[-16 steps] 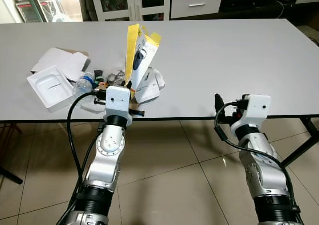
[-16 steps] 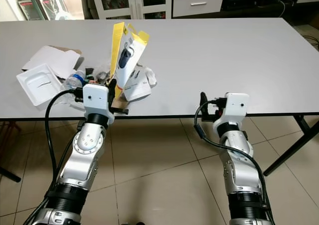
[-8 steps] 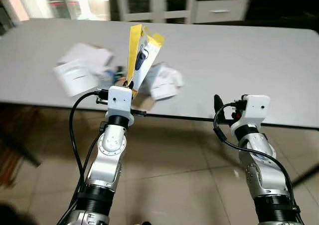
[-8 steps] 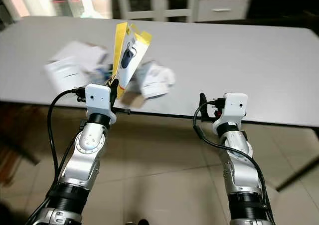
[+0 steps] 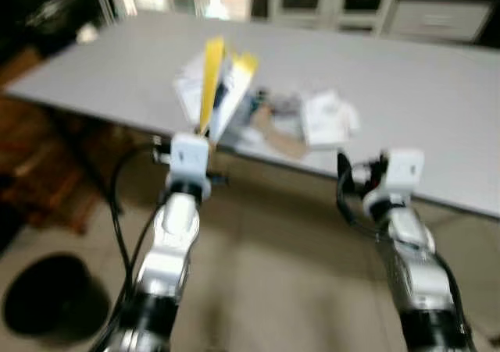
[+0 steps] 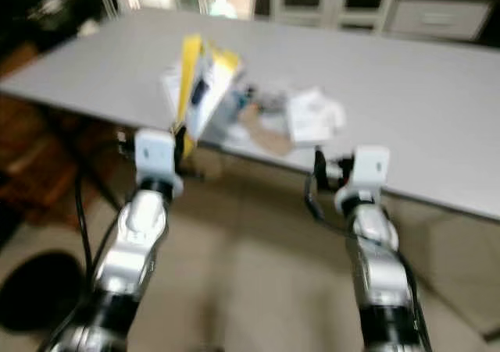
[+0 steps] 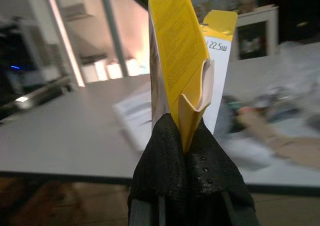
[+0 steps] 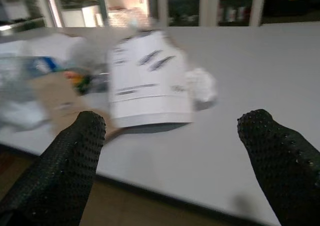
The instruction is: Picking trash to rubbish bin
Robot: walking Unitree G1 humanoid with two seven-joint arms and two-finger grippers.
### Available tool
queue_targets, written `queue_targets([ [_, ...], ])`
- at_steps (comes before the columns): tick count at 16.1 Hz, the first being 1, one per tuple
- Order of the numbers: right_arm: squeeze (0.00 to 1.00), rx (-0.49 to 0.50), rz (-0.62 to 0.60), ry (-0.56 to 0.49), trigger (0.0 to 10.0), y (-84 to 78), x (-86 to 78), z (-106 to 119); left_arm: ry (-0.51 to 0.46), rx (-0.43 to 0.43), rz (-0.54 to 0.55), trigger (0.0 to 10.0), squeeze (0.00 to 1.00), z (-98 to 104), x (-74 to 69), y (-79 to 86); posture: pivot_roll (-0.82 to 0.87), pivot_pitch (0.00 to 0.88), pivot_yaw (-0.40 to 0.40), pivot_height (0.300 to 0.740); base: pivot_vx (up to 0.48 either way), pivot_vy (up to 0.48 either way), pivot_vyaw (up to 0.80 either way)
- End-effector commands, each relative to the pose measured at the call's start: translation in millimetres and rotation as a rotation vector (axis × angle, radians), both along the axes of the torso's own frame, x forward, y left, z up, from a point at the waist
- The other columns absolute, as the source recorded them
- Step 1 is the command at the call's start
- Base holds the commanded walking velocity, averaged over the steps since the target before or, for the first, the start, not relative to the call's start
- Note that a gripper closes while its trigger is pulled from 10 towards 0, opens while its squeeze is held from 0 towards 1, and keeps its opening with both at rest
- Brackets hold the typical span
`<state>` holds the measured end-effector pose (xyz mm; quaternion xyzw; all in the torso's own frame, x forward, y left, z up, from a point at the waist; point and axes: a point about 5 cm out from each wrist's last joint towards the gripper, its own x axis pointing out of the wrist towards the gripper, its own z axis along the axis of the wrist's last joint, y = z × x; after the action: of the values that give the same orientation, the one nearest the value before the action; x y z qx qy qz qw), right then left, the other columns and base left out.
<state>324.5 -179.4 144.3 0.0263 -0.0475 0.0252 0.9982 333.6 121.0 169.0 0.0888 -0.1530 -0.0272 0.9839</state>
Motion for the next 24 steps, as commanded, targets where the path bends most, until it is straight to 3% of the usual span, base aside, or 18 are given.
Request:
queue_targets([
  [1,0.00,-0.007,-0.007,0.009,10.0,-2.9,-1.0,-1.1,-0.011,-0.001,0.009,10.0,0.00,3.1,0.0,0.1,-0.08,0.130,0.056,0.740,0.000,0.000,0.80],
  [20,0.00,-0.002,0.014,0.029,10.0,1.8,-1.7,-4.7,0.012,-0.003,0.009,10.0,0.00,-0.6,0.5,-0.3,-0.07,0.141,0.057,0.740,0.000,0.000,0.80],
  [24,0.00,-0.004,0.058,0.061,10.0,7.0,-2.2,-9.9,0.030,-0.012,-0.004,10.0,0.00,-3.8,0.5,-2.3,-0.07,0.137,0.057,0.740,0.000,0.000,0.00],
])
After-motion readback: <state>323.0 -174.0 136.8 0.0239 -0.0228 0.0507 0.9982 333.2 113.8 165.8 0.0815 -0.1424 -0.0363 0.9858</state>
